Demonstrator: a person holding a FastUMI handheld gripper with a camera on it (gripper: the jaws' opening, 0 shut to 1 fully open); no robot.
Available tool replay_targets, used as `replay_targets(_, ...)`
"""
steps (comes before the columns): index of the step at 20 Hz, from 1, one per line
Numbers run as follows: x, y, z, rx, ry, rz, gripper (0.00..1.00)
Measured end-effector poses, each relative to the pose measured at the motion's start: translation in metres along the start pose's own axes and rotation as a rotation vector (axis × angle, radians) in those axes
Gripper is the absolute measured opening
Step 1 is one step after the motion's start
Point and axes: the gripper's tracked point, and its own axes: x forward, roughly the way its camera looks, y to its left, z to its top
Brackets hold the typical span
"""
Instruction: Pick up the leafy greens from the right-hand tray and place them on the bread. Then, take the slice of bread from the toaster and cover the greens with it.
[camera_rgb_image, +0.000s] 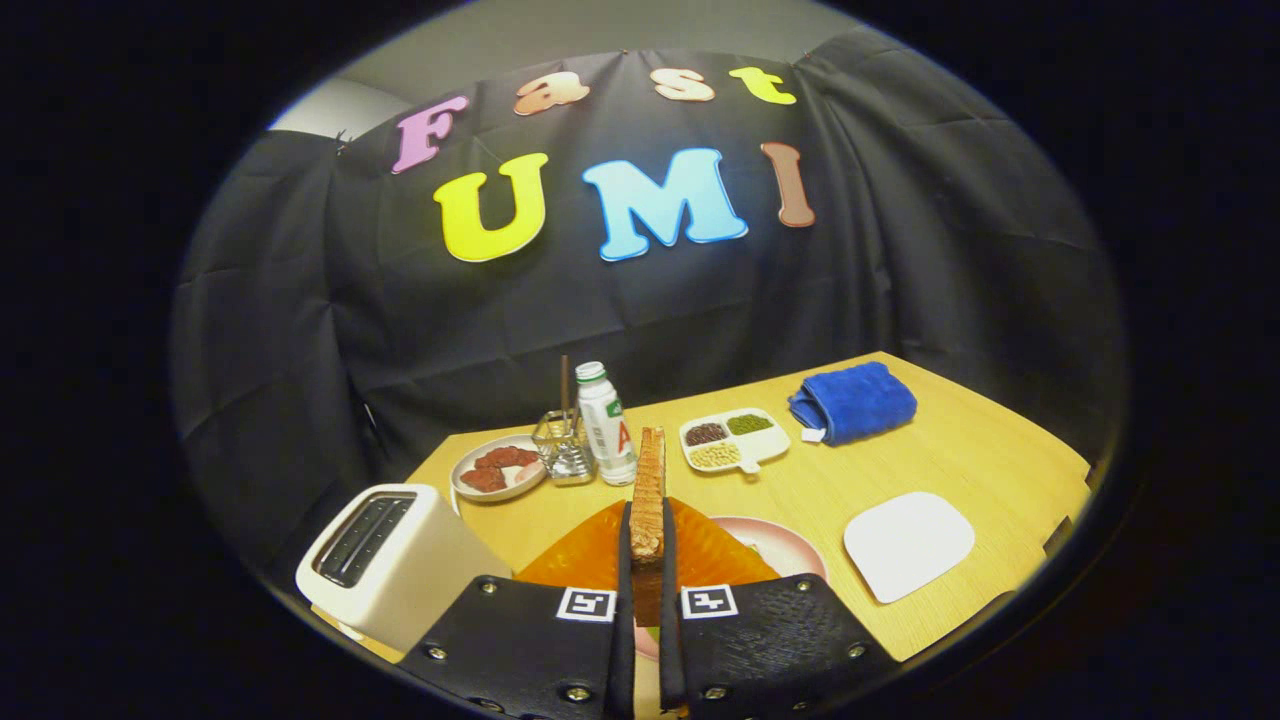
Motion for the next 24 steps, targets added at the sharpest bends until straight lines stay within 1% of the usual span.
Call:
replay_targets(3,0.006,-0.031,-0.006,0.017,0.021,-0.045,0.10)
replay_targets(6,0.009,-0.047,-0.008,0.026,0.026,-0.066,0.10)
replay_targets(11,0.016,-0.063,-0.016,-0.024,0.040,-0.111,0.10)
replay_targets(17,0.026,-0.032,-0.046,-0.079,0.094,-0.057,0.10)
replay_targets(21,0.029,-0.013,-0.059,-0.150,0.094,-0.043,0.10)
replay_targets(24,0.031,0.000,-0.067,-0.174,0.094,-0.027,0.10)
